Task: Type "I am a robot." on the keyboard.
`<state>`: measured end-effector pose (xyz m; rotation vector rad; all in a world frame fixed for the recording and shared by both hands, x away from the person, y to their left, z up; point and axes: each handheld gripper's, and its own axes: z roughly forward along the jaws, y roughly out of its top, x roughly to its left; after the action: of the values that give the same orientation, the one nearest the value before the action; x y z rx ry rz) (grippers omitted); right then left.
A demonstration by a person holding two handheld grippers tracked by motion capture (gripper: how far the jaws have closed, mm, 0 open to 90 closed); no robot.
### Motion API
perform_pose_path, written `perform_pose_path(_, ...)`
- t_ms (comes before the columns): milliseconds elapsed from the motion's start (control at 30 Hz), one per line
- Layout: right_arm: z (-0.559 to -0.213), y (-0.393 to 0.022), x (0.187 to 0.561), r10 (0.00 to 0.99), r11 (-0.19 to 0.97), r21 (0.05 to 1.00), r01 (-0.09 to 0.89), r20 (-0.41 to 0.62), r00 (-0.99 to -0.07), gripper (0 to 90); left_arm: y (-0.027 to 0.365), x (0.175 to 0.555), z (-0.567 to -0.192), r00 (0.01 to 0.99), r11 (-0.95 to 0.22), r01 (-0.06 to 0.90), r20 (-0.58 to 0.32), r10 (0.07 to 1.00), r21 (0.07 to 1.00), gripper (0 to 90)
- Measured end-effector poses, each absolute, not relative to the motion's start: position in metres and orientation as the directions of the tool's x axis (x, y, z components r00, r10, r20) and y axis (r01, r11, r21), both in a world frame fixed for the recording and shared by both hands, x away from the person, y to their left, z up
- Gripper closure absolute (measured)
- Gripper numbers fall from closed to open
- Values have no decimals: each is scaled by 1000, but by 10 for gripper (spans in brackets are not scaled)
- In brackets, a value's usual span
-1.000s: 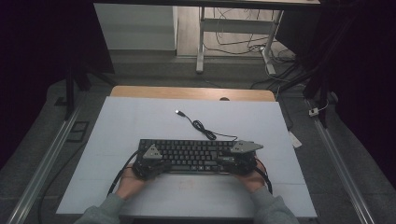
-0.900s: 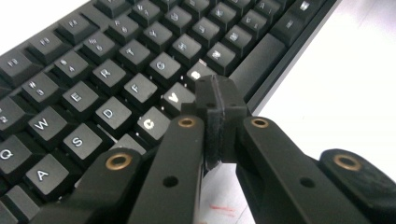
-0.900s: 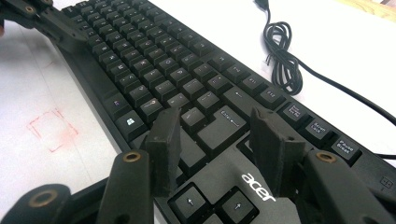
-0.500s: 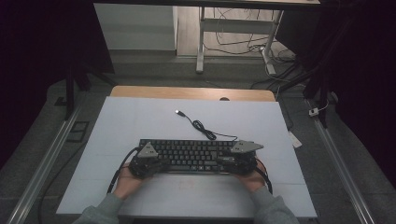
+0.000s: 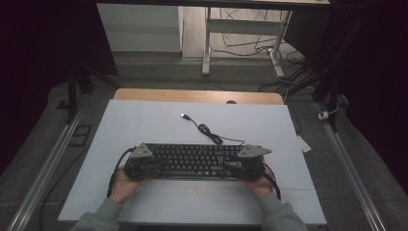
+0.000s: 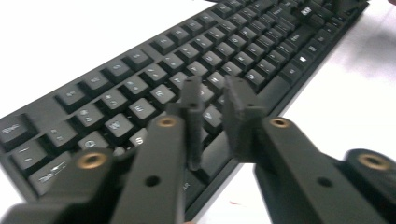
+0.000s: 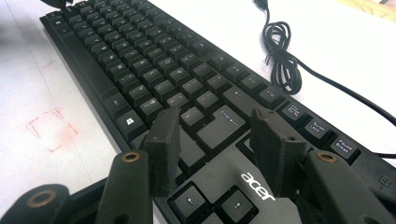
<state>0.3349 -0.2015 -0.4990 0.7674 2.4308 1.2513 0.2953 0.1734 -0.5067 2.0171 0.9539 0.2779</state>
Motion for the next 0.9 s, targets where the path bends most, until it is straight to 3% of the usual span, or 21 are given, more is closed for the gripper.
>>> perform_pose_path(133,-499,-201,335,582,479,817,322,-21,-813,527,177,297,-507,658,-316,539,-156,737,781,615)
perform_pose_path(333,-499,-202,335,583,480,817,321,-23,-812,527,180,298,-507,643,-303,546,-159,749,781,545)
perform_pose_path(900,-500,-201,335,580,480,817,321,-20,-815,526,188,300,-507,602,-287,572,-156,783,768,437)
